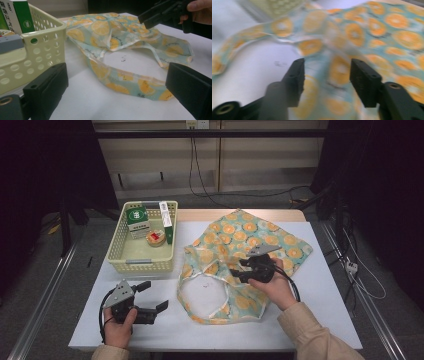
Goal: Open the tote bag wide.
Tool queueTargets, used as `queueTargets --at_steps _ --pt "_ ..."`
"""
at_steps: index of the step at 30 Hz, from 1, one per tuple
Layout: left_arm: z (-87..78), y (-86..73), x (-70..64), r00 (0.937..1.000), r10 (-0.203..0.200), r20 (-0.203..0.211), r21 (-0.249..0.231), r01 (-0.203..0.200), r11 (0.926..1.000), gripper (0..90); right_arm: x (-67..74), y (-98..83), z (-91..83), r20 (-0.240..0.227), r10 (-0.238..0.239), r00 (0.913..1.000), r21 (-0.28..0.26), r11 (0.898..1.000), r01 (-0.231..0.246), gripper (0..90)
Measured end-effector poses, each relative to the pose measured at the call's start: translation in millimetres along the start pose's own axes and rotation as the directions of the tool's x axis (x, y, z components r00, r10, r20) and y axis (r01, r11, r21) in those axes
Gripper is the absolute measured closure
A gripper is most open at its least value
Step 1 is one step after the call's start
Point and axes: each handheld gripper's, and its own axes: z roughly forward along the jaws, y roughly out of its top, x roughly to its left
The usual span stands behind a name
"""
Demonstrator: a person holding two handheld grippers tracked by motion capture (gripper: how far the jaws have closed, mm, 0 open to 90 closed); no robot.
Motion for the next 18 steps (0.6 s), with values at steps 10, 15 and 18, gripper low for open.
queueTargets --at_steps 10,15,18 --pt "-1.9 -0.3 1.3 1.0000 -0.004 0.002 -0.004 0.004 1.0000 4.4 30.4 1.8 45.1 -0.055 -0.095 0.9940 0.080 0.992 0.099 61.3" --pt "-1.7 -0.8 1.7 0.9999 -0.005 0.009 -0.004 0.005 1.0000 4.4 18.7 -7.8 62.1 -0.007 -0.085 0.9964 0.152 0.985 0.085 62.0" --pt "-1.2 -1.1 2.1 0.9999 -0.007 0.011 -0.003 0.007 1.0000 4.3 9.9 -10.8 63.9 -0.006 -0.041 0.9991 0.139 0.989 0.042 65.4"
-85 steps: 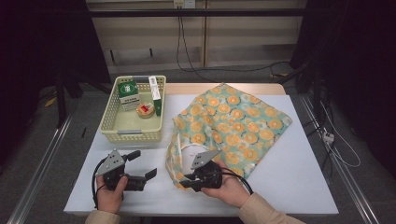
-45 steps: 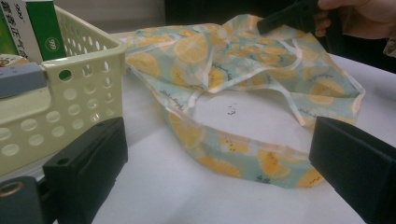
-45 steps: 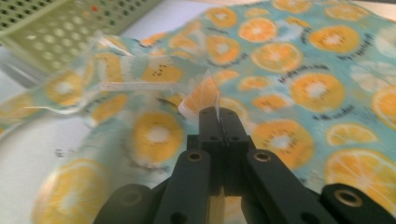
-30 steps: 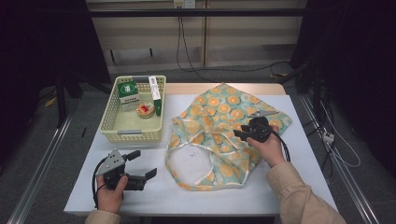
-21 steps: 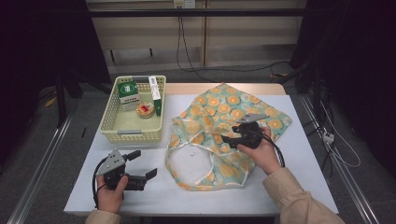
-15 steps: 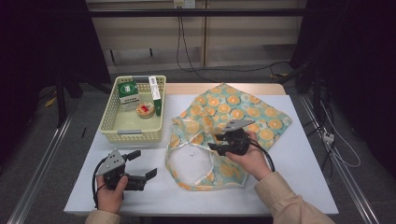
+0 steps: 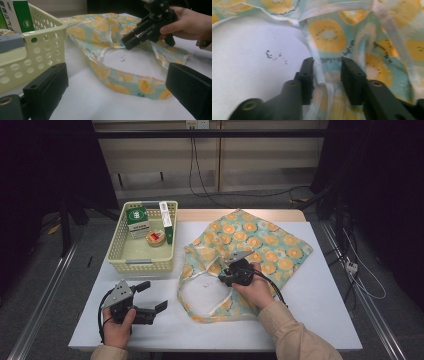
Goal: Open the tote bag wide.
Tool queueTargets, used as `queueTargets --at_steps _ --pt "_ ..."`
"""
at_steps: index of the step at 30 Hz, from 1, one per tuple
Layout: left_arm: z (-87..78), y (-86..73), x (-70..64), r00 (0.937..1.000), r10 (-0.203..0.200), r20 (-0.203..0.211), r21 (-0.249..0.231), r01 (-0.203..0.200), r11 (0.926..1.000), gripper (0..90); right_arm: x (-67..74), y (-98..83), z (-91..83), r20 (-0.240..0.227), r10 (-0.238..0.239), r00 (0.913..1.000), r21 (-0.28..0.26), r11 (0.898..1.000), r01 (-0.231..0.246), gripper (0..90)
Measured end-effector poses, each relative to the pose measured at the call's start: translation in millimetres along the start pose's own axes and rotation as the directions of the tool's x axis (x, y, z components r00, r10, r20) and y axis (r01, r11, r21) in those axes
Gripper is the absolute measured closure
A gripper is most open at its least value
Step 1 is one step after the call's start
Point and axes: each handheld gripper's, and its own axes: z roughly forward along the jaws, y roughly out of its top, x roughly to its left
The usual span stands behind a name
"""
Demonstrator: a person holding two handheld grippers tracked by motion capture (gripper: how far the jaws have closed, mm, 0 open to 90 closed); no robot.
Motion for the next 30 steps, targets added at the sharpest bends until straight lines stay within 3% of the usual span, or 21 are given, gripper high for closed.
queueTargets --at_steps 3,5,8,9,12,15,19,22,25,30 --pt "0.4 -0.1 -0.1 1.0000 -0.002 0.000 0.002 0.002 1.0000 4.3 -2.5 -0.1 0.1 0.009 0.006 0.9999 0.000 1.000 -0.006 71.4" --pt "0.3 0.1 0.1 1.0000 0.005 0.002 0.005 -0.005 1.0000 4.3 -1.4 0.4 0.0 0.008 0.004 1.0000 0.003 1.000 -0.004 83.5" --pt "0.8 0.3 -0.7 1.0000 0.005 -0.001 0.003 -0.005 1.0000 4.3 1.1 1.0 0.3 0.022 -0.021 0.9996 0.002 1.000 0.021 86.2" --pt "0.8 0.3 -0.6 1.0000 0.006 0.000 0.004 -0.006 1.0000 4.3 1.6 0.8 0.2 0.017 -0.006 0.9998 -0.004 1.000 0.006 86.5" --pt "0.8 0.1 0.1 1.0000 0.005 0.001 0.005 -0.005 1.0000 4.3 4.6 3.6 -3.4 -0.041 0.047 0.9980 -0.042 0.998 -0.049 88.2" --pt "1.5 -0.4 0.0 1.0000 0.000 0.001 0.006 0.000 1.0000 4.3 10.6 11.0 -10.9 -0.118 0.087 0.9892 -0.102 0.990 -0.099 88.3" --pt "2.4 -0.2 -0.5 1.0000 0.001 0.006 0.009 -0.001 1.0000 4.3 22.4 14.6 -7.5 -0.150 0.050 0.9873 -0.073 0.995 -0.062 88.2" --pt "2.2 -0.3 -0.2 1.0000 0.004 0.006 0.010 -0.004 0.9999 4.4 26.0 14.6 -3.4 -0.163 0.050 0.9854 -0.066 0.996 -0.061 88.2" --pt "2.0 -0.9 0.2 1.0000 -0.003 0.001 0.006 0.003 1.0000 4.4 19.5 18.3 -8.9 -0.169 0.082 0.9822 -0.094 0.991 -0.099 88.1" --pt "1.8 -0.8 0.6 1.0000 -0.004 0.000 0.006 0.004 1.0000 4.4 -4.2 24.9 -27.9 -0.144 0.151 0.9780 -0.142 0.975 -0.171 87.9"
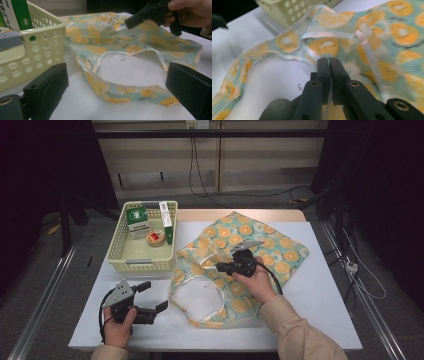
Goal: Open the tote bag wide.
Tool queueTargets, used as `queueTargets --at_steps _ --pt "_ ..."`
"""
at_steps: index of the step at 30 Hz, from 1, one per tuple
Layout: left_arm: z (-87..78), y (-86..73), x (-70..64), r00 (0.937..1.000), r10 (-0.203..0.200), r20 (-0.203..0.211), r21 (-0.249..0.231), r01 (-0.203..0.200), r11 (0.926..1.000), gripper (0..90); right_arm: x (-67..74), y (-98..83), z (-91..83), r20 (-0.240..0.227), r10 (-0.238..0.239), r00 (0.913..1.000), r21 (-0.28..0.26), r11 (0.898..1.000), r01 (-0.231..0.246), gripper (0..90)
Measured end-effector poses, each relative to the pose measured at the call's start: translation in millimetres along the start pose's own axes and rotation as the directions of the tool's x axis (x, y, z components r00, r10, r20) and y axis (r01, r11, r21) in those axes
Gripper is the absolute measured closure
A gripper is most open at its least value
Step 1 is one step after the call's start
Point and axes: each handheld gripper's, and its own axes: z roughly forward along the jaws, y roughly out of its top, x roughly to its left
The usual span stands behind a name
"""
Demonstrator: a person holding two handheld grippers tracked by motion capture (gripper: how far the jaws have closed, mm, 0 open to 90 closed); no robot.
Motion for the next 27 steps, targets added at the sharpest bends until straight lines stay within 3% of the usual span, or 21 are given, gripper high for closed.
queueTargets --at_steps 5,8,15,21,27 --pt "-0.4 0.6 0.0 1.0000 0.002 -0.002 -0.002 -0.002 1.0000 4.4 -25.6 3.8 -15.6 0.071 0.049 0.9962 -0.043 0.998 -0.046 87.5" --pt "-0.1 0.3 -0.1 1.0000 0.001 -0.002 -0.001 -0.001 1.0000 4.4 -41.4 0.5 -19.0 0.100 0.083 0.9915 -0.041 0.996 -0.080 87.2" --pt "0.4 0.1 -0.2 1.0000 0.005 0.001 0.003 -0.005 1.0000 4.4 -68.9 -8.7 -19.1 0.176 0.141 0.9743 -0.054 0.990 -0.133 87.1" --pt "0.9 -0.1 -0.1 1.0000 0.006 0.004 0.007 -0.006 1.0000 4.4 -80.3 -19.4 -8.9 0.236 0.115 0.9648 -0.005 0.993 -0.117 85.8" --pt "1.0 -0.1 -0.2 1.0000 0.006 0.004 0.007 -0.006 1.0000 4.4 -79.7 -29.6 -0.9 0.249 0.069 0.9661 0.043 0.996 -0.082 82.0"
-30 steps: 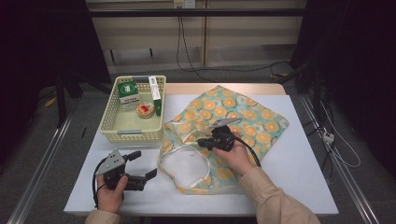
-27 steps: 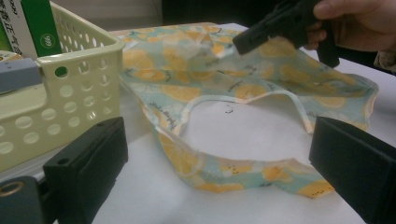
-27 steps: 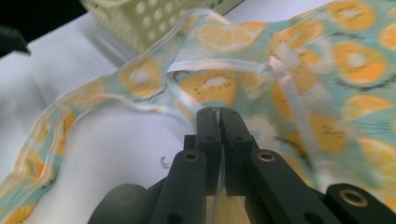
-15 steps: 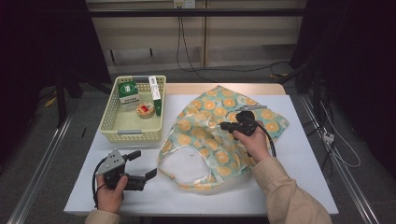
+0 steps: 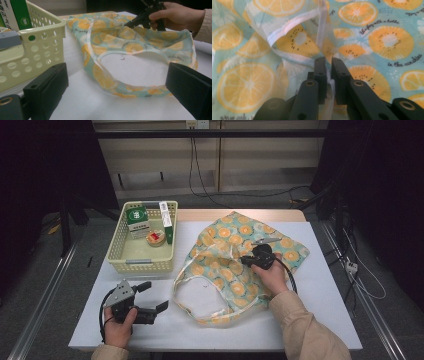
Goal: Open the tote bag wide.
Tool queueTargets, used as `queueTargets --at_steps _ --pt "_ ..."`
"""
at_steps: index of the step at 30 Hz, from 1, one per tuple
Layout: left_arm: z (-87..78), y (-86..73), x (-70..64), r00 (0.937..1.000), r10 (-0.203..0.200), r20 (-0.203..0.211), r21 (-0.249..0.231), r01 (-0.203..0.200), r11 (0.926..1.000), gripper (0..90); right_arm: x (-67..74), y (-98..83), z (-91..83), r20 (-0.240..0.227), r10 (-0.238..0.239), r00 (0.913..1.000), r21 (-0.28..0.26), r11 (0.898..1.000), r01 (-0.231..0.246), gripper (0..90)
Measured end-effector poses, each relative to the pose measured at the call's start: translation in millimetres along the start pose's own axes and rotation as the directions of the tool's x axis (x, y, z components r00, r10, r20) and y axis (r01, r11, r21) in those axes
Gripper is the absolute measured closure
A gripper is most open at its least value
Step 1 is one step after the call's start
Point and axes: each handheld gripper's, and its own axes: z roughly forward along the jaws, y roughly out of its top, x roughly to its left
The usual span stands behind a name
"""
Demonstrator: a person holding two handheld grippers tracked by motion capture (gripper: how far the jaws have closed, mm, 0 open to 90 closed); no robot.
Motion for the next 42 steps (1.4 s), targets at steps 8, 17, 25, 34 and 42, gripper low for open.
queueTargets --at_steps 8,17,25,34,42 --pt "-0.6 0.6 0.0 1.0000 0.007 -0.002 -0.001 -0.007 1.0000 4.4 8.2 2.7 -4.8 0.032 -0.046 0.9985 -0.008 0.999 0.046 66.2" --pt "0.3 0.9 -1.3 1.0000 -0.002 -0.005 -0.005 0.002 1.0000 4.4 31.8 13.8 -24.5 0.014 -0.107 0.9941 -0.054 0.993 0.108 54.5" --pt "0.0 0.9 -1.2 1.0000 0.000 -0.005 -0.004 0.000 1.0000 4.4 51.8 20.0 -32.8 -0.044 -0.144 0.9885 -0.082 0.987 0.141 52.4" --pt "-0.5 1.6 -1.6 1.0000 0.004 -0.007 -0.008 -0.004 1.0000 4.4 69.2 26.3 -33.7 -0.102 -0.142 0.9847 -0.088 0.987 0.133 48.1" --pt "-0.4 1.4 -1.1 1.0000 0.008 -0.003 -0.001 -0.008 1.0000 4.4 74.0 27.1 -33.7 -0.144 -0.122 0.9820 -0.080 0.991 0.112 48.6"
